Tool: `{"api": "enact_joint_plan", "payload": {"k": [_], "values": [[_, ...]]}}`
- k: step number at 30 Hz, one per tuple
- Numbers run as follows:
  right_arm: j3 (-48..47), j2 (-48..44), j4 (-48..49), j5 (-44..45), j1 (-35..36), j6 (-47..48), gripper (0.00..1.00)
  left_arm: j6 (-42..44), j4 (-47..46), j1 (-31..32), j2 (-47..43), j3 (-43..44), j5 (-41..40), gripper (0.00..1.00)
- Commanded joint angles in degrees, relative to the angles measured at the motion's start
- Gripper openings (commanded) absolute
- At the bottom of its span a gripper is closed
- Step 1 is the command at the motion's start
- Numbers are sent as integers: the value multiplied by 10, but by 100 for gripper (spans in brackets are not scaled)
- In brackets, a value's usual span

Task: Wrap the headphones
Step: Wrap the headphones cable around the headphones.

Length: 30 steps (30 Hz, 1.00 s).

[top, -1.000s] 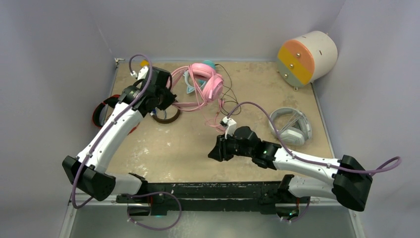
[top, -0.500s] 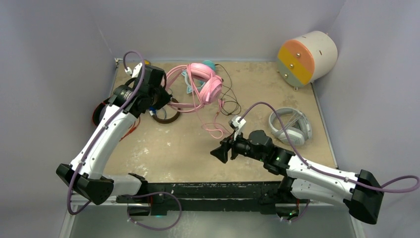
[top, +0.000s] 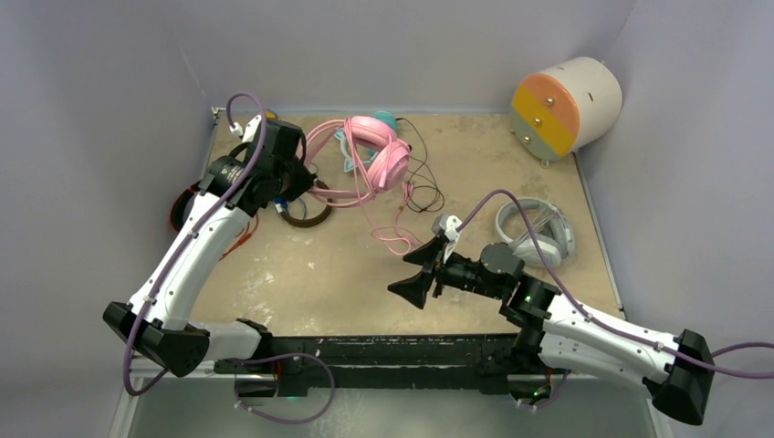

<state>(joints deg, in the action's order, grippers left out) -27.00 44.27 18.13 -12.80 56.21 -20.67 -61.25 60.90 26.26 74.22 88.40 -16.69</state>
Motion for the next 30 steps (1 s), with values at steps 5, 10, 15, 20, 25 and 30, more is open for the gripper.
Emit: {"api": "enact_joint_plan", "payload": {"k": [5,10,15,20,25,30], "values": [[7,-66,-34,-11,0,60,88,4,-37,-3,-20,39,-16,0],[49,-113,-32,30,0,54,87,18,-34,-7,-23,50,-11,0],[97,-129,-20,90,1,26,84,24,-24,-20,-21,60,-7,0],[135,-96,1,191,0,-27,76,24,-23,-24,-26,60,2,0],[153,-39,33,246,-2,-50,70,24,-16,-24,-30,67,2,0],[154,4,70,258,-25,-52,67,24,-12,-26,-36,67,6,0]]}}
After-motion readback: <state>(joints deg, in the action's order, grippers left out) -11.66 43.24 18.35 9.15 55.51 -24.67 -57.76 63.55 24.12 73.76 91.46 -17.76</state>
